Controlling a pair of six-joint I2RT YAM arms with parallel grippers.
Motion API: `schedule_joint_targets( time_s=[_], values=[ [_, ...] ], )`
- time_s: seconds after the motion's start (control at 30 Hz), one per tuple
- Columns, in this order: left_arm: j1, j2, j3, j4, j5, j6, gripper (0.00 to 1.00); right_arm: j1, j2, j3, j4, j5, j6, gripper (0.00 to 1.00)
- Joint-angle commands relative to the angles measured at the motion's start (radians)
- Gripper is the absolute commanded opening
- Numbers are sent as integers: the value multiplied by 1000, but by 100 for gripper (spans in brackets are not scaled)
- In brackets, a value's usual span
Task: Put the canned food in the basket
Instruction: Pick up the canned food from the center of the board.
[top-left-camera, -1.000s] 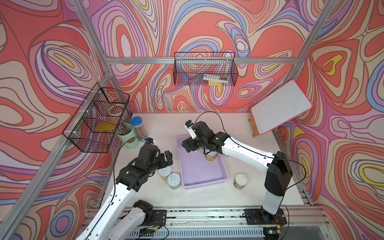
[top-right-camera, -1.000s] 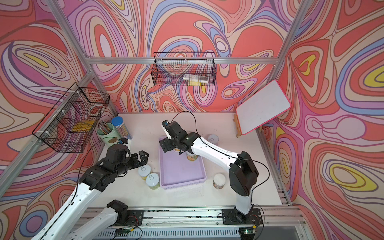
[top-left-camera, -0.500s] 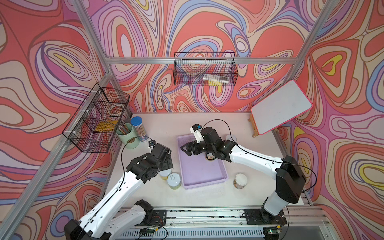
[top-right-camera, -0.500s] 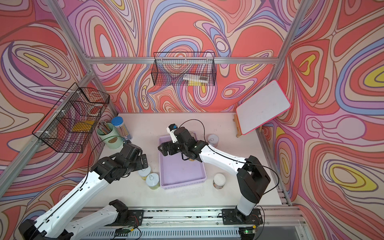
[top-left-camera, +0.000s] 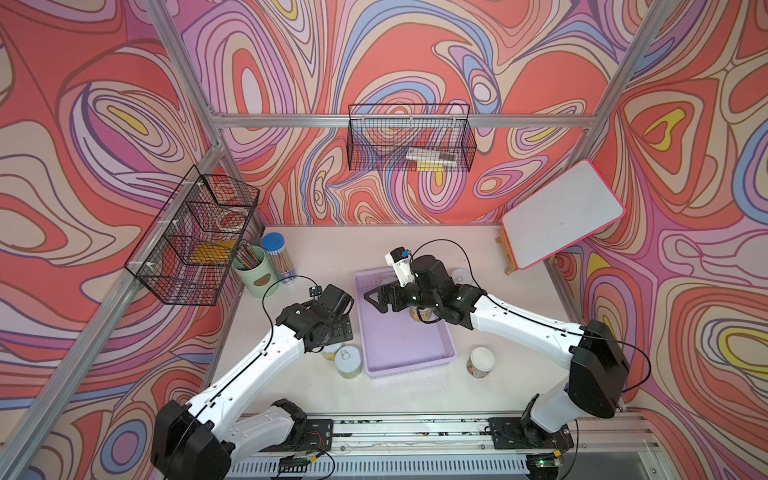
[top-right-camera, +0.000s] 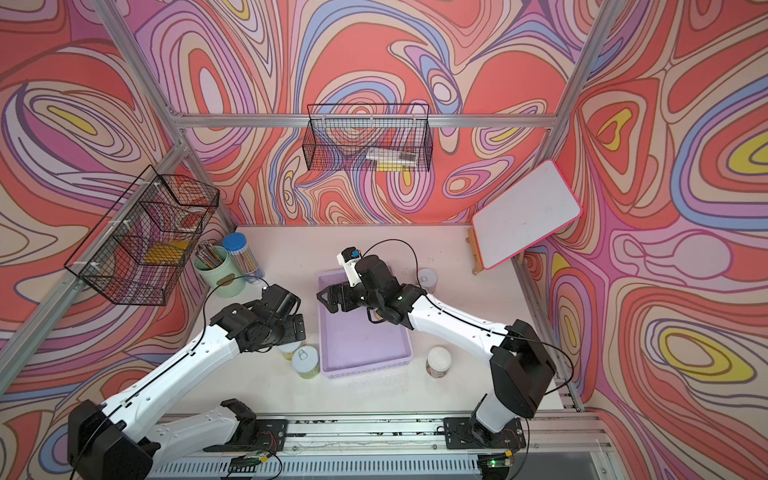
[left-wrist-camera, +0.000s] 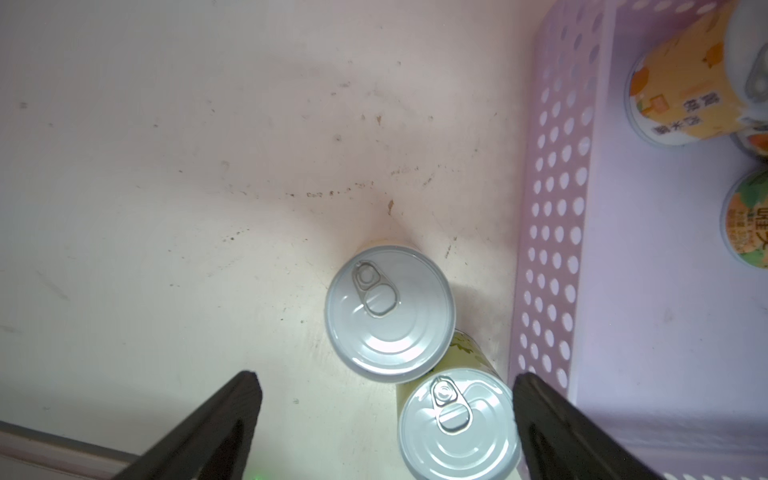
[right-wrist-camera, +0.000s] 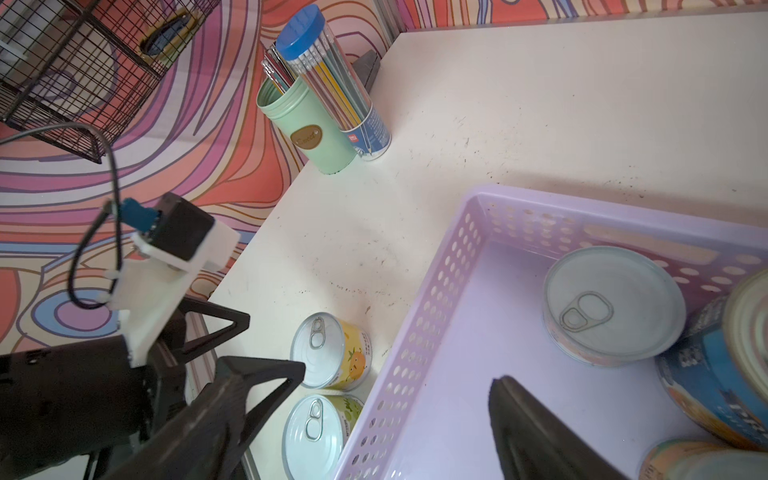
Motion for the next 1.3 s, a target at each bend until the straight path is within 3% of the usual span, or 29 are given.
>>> schedule_joint_targets(
  time_s=[0.0, 0.33, 1.27],
  values=[
    [22, 34, -32, 57, 71, 14, 99, -2, -37, -23, -11, 26, -17, 93],
    [107, 50, -113, 130, 132, 27, 99, -1, -51, -36, -29, 33, -28, 93],
    [157, 158, -153, 195, 161, 56, 90, -2, -20, -14, -32, -7, -23, 92]
  ],
)
